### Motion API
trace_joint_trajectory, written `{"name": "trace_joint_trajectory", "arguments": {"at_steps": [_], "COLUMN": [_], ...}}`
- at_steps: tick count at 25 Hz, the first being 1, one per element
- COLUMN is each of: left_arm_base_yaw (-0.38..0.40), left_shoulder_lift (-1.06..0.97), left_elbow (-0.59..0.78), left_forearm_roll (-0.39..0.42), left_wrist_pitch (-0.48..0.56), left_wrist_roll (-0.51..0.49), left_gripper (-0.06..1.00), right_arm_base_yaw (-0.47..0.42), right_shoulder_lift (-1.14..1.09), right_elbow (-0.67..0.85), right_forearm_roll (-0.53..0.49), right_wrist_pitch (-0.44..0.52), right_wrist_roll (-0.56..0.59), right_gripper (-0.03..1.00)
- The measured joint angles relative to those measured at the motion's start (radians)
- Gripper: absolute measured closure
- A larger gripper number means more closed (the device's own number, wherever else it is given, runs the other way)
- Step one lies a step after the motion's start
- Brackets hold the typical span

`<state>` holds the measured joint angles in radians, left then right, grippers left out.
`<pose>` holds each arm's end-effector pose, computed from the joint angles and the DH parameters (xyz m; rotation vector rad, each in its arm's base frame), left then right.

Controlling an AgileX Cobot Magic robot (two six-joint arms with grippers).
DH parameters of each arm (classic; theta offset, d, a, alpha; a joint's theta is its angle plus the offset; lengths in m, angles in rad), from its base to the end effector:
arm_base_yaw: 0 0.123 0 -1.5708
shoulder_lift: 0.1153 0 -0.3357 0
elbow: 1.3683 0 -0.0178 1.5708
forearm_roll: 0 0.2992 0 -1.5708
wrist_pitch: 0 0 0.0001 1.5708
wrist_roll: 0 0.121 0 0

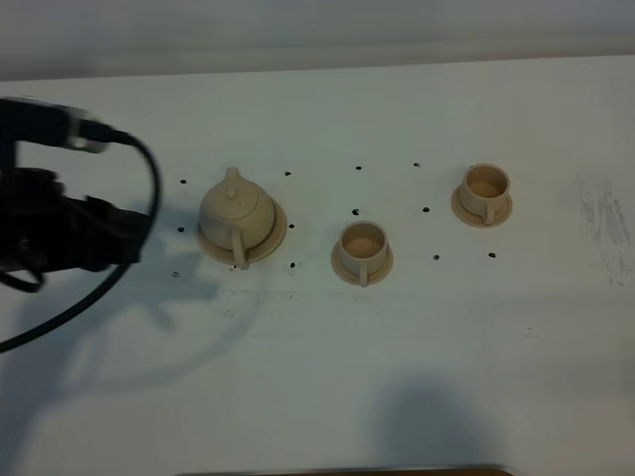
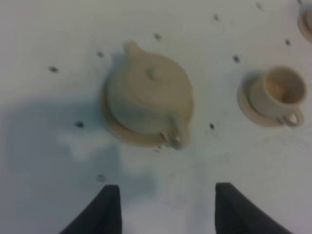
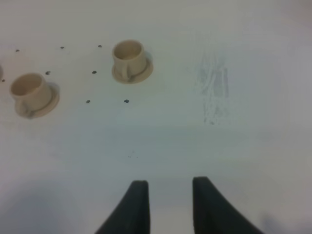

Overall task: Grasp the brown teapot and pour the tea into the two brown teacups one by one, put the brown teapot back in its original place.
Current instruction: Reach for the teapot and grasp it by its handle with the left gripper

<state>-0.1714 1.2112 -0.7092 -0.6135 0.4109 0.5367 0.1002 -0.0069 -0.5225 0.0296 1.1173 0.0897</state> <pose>0.2764 -0.0761 0.2635 0.2737 2.3162 -0.3742 0.0058 0.0038 0.2887 -0.0138 2.0746 0.1520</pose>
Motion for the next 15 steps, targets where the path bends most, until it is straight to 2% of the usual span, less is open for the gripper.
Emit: {"name": "trace_joint_trajectory", "arguments": {"at_steps": [2, 6, 10, 15], "left_arm_base_yaw": [-0.061, -0.148, -0.178, -0.213], "left_shoulder_lift": [0.057, 0.151, 0.217, 0.255], "left_elbow": [-0.041, -0.124, -0.18, -0.187], "left_forearm_roll": [0.1, 0.197, 0.269, 0.36], "left_wrist_pitch": [-0.008, -0.034, -0.043, -0.045], "left_wrist_roll": [-0.133, -0.345, -0.517, -0.697], "left_gripper": [0.53, 0.53, 0.53, 0.53], "right_arm_base_yaw": [0.0, 0.0, 0.0, 0.0], "right_shoulder_lift": [0.0, 0.0, 0.0, 0.0], "right_elbow": [0.0, 0.0, 0.0, 0.0], "right_forearm_roll": [0.0, 0.0, 0.0, 0.0], "right_wrist_pitch": [0.0, 0.0, 0.0, -0.001], "right_wrist_roll": [0.0, 0.0, 0.0, 0.001], "right_gripper": [0.73, 0.73, 0.73, 0.73]}}
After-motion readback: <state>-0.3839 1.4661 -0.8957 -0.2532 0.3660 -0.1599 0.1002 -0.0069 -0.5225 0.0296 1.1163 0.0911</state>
